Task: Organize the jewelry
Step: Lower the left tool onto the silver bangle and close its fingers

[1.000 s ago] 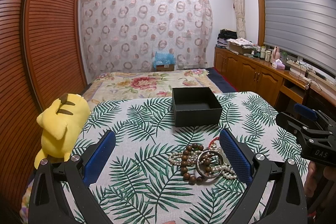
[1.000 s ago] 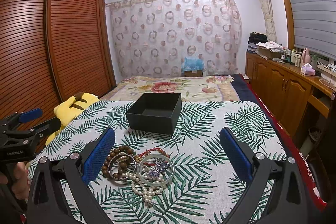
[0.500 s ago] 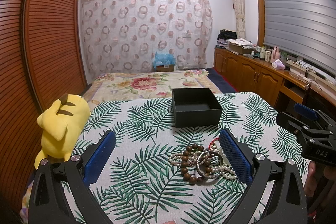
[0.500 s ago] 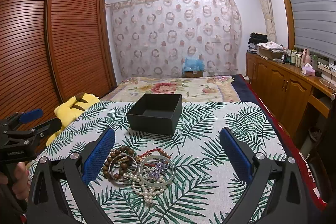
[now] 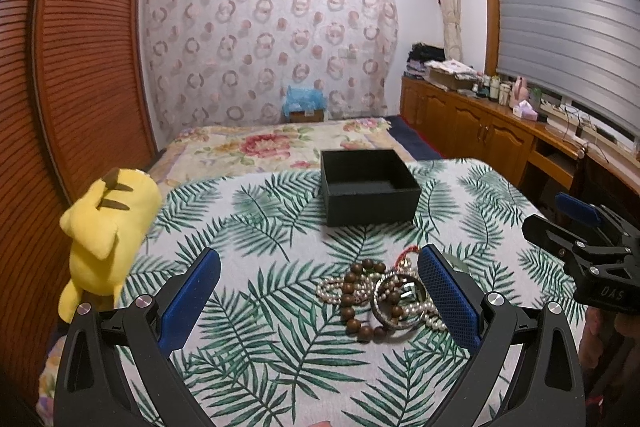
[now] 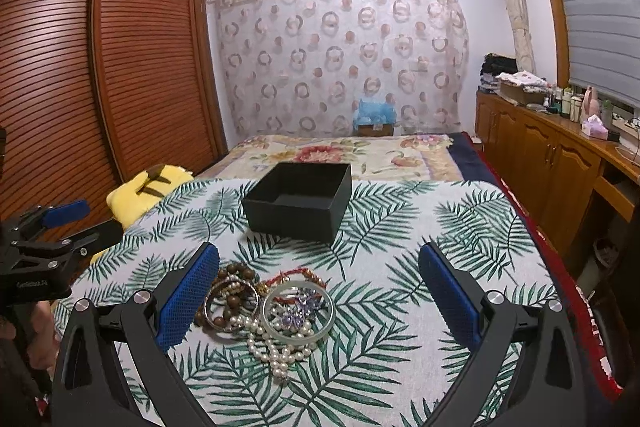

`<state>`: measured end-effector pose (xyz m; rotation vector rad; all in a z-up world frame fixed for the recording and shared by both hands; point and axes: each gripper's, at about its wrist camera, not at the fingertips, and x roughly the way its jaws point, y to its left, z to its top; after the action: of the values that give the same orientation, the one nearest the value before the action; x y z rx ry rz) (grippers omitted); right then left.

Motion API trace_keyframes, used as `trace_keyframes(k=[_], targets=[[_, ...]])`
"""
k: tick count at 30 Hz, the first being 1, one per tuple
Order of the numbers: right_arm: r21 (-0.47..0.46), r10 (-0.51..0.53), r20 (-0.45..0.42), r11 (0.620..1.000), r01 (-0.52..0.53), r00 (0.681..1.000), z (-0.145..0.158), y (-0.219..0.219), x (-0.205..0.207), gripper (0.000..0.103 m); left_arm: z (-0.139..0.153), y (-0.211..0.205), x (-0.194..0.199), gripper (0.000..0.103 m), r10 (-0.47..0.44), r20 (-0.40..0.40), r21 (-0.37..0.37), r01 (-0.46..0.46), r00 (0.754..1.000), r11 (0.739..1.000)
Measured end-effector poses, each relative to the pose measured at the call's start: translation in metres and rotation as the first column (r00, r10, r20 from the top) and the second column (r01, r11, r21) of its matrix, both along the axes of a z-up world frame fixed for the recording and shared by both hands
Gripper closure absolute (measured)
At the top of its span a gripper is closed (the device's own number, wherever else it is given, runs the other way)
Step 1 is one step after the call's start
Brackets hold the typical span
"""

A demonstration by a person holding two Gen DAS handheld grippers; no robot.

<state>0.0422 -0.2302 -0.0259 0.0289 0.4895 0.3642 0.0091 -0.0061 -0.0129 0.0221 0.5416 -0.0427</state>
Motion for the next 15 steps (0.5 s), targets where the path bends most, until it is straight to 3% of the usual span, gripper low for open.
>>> trace_keyframes(k=[15], targets=[[-0.030, 0.033, -0.095, 0.999, -0.036, 0.995, -0.049, -0.008, 0.013, 0.003, -0.040, -0.002, 0.018, 0.008, -0.104, -0.100, -0.023, 0.103, 0.989, 0.994]])
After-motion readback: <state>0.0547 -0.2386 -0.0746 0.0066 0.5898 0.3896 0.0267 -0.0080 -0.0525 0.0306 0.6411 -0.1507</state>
